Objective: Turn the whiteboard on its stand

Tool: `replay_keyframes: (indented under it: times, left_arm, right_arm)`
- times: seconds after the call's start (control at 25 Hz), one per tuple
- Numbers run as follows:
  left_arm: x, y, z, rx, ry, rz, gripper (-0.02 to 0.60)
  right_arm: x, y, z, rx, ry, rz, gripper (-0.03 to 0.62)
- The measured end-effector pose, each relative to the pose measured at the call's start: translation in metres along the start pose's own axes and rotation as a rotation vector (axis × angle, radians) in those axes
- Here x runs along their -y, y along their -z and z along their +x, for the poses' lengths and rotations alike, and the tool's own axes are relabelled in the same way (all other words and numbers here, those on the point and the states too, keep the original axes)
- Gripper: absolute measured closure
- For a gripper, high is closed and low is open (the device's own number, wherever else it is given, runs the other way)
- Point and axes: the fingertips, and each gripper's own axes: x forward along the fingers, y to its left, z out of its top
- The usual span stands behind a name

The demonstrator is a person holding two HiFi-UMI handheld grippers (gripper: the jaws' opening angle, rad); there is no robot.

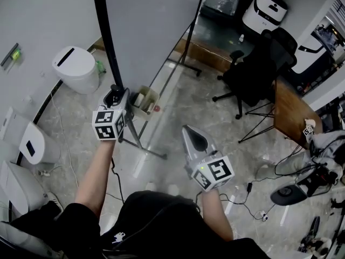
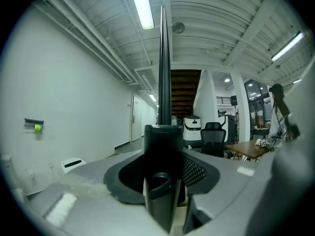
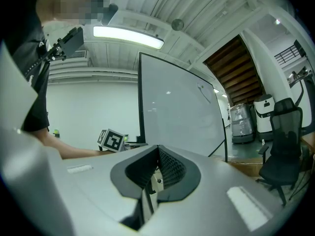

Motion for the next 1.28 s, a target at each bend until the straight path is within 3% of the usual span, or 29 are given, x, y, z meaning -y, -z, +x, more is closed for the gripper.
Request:
replay_keyframes:
  times: [0.8,1.28]
  left_arm:
    - [-0.006,0.005,-0.064,-0.018,-0.01,0.007,0.394]
    - [-0.01,0.006,-0.072,-0.01,-0.029,0.013,0.393]
  right_arm:
    - [-0.012,-0.005,-0.004,-0.001,-0.044,-0.004,0.585]
    - [-0.012,-0.005,-0.002,-0.001,-0.077,0.001,0.585]
